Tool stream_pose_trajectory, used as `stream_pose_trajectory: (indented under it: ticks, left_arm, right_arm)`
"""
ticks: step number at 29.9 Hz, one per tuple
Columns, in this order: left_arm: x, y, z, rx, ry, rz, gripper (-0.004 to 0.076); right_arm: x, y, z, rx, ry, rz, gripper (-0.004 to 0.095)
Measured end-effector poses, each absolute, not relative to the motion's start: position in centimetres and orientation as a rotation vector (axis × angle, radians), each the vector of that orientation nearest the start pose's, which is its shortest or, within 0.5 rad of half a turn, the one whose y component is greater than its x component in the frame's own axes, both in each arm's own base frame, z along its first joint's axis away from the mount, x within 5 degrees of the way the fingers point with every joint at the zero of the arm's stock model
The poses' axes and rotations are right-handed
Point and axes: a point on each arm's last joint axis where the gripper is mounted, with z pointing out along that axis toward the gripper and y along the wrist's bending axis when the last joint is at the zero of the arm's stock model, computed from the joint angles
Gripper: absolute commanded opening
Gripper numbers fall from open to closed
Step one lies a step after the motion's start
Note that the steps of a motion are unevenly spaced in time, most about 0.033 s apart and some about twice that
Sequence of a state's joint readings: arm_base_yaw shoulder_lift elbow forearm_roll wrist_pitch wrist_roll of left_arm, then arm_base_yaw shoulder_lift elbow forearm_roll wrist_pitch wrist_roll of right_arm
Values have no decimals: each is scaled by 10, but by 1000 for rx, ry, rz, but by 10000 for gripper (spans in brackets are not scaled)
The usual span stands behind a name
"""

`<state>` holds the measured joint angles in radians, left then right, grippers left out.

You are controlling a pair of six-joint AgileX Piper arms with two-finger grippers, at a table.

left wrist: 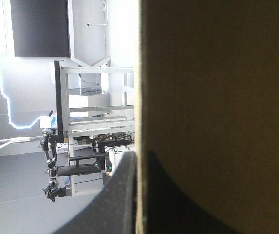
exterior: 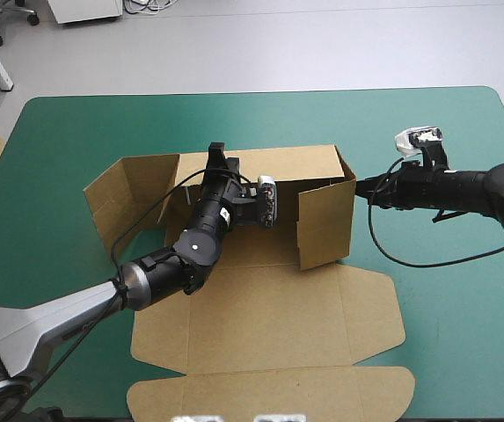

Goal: Fold the box

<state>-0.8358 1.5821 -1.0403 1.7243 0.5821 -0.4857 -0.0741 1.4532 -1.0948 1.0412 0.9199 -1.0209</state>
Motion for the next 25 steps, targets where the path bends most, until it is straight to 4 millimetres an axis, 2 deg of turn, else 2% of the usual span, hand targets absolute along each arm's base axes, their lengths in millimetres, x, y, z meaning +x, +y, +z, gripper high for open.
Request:
stream_pose_trajectory:
  ticks: [15,25]
  left_arm:
    - [270,-225,288,1462,1297,835,-10]
    - [270,-225,288,1461,1298,836,-10]
  right_arm:
    - [294,42,307,-597,2223,767,310]
    - [285,47,306,-832,2164,784,329]
